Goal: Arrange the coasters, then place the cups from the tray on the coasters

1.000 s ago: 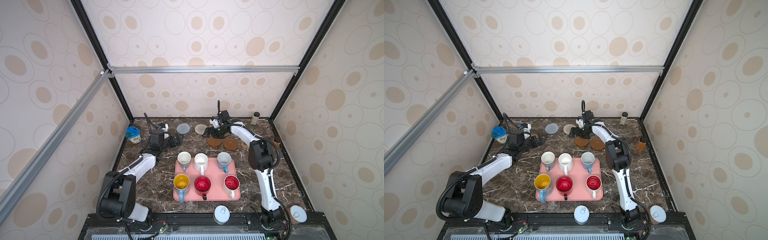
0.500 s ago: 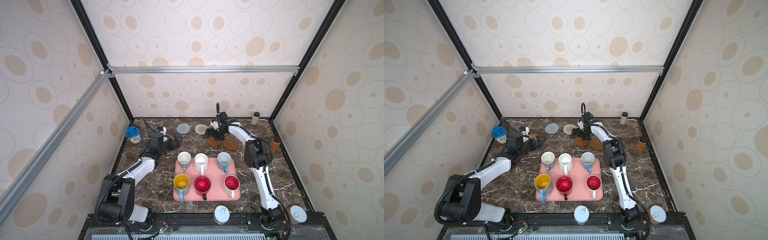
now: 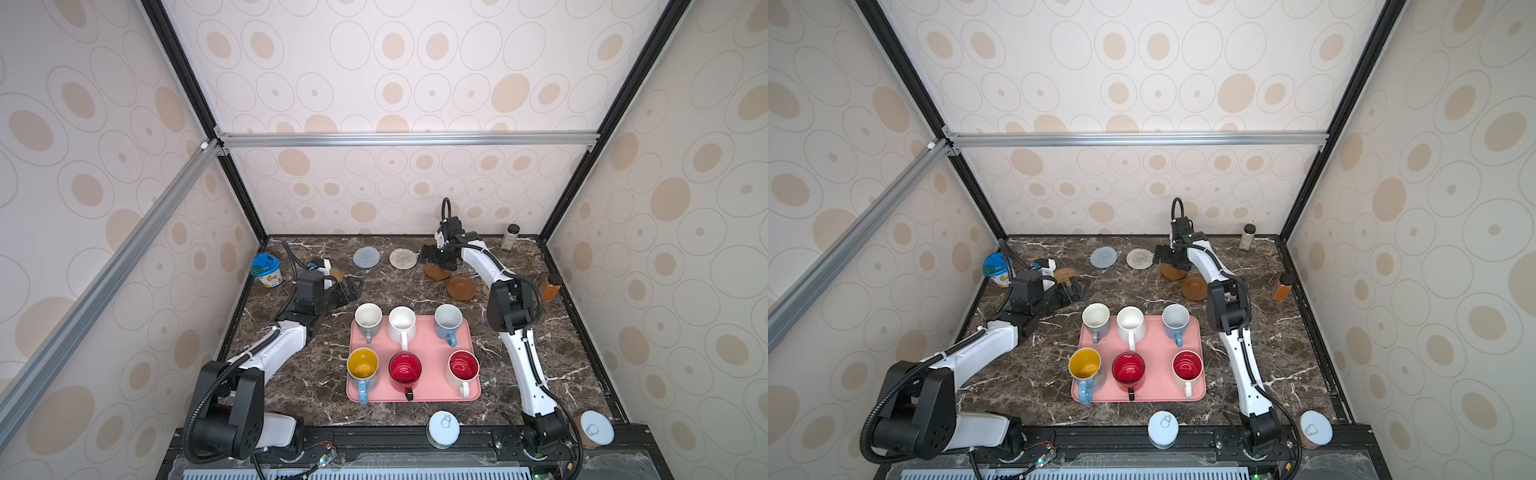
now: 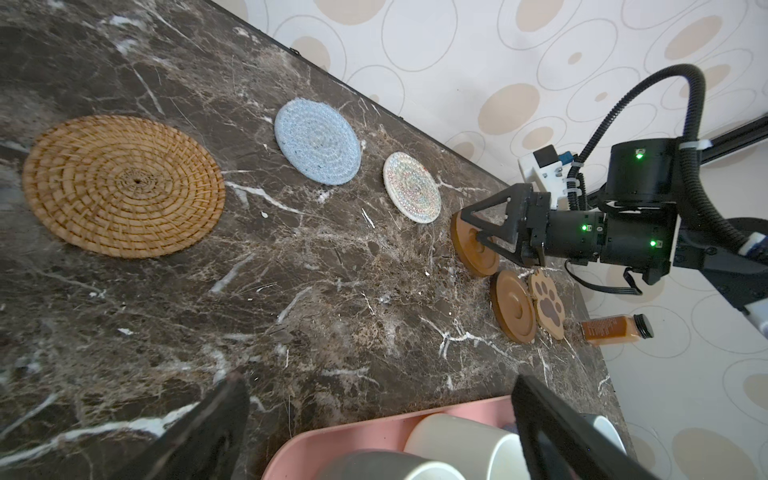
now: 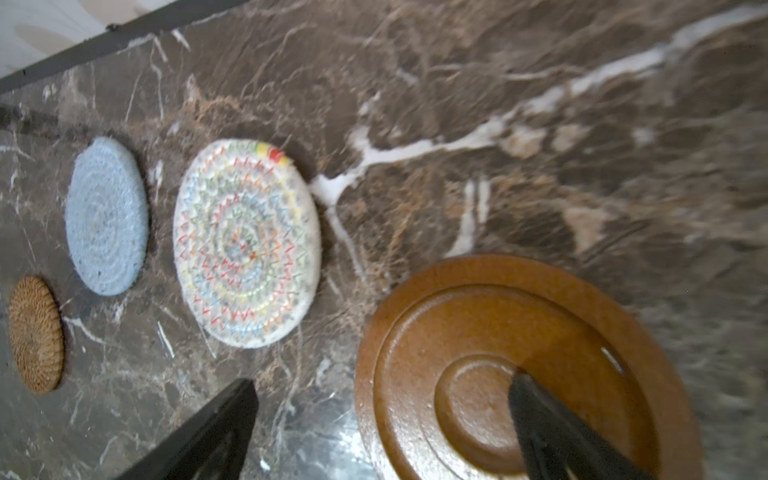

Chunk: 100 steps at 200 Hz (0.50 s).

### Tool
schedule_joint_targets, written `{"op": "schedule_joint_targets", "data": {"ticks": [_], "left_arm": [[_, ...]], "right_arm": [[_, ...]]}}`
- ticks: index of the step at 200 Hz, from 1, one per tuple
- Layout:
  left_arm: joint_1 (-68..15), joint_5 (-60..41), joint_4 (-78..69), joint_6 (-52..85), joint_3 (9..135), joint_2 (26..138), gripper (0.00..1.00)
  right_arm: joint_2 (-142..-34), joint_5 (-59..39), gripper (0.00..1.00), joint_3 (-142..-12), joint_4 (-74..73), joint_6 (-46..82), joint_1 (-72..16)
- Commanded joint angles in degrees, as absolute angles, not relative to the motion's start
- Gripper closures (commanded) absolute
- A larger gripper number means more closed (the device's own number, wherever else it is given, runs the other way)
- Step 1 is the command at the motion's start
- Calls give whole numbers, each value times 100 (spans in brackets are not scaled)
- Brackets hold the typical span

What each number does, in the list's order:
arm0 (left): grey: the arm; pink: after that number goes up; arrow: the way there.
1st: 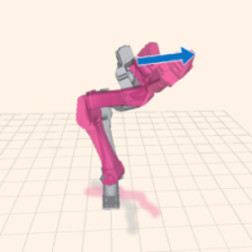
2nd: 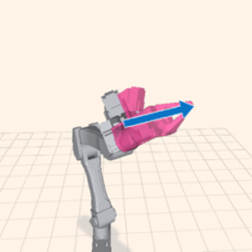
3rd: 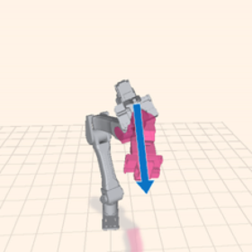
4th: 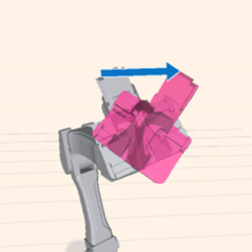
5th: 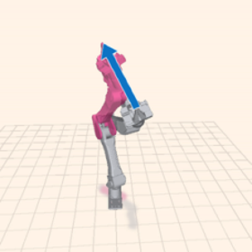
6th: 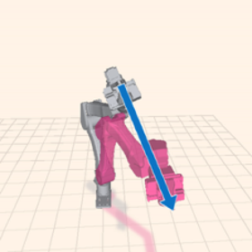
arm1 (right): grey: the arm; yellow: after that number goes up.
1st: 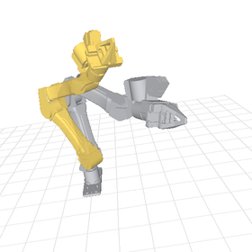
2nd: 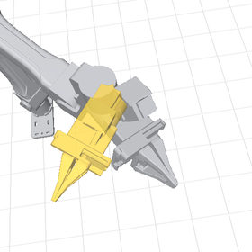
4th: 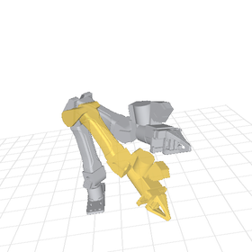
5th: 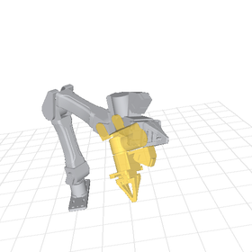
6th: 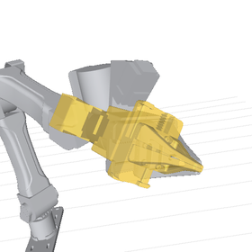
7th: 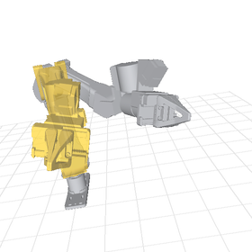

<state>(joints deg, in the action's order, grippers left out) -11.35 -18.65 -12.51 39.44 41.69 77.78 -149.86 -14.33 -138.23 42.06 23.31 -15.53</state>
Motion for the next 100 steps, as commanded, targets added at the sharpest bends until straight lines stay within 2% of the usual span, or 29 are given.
{"op": "schedule_joint_targets", "data": {"ticks": [1, 53, 100], "left_arm": [[-1107, -1772, -1113, 4026, 4130, 7677, 0], [-1107, -1724, -1044, 4016, 4153, 7667, 0], [-1116, -1650, -1196, 4196, 3998, 7545, 0]], "right_arm": [[-15240, -1225, 1, -13860, 4330, 2518, -1320], [-15483, -1920, 1, -14018, 4118, 2565, -1258], [-15588, -1992, 1, -14027, 3991, 2615, -1261]]}}
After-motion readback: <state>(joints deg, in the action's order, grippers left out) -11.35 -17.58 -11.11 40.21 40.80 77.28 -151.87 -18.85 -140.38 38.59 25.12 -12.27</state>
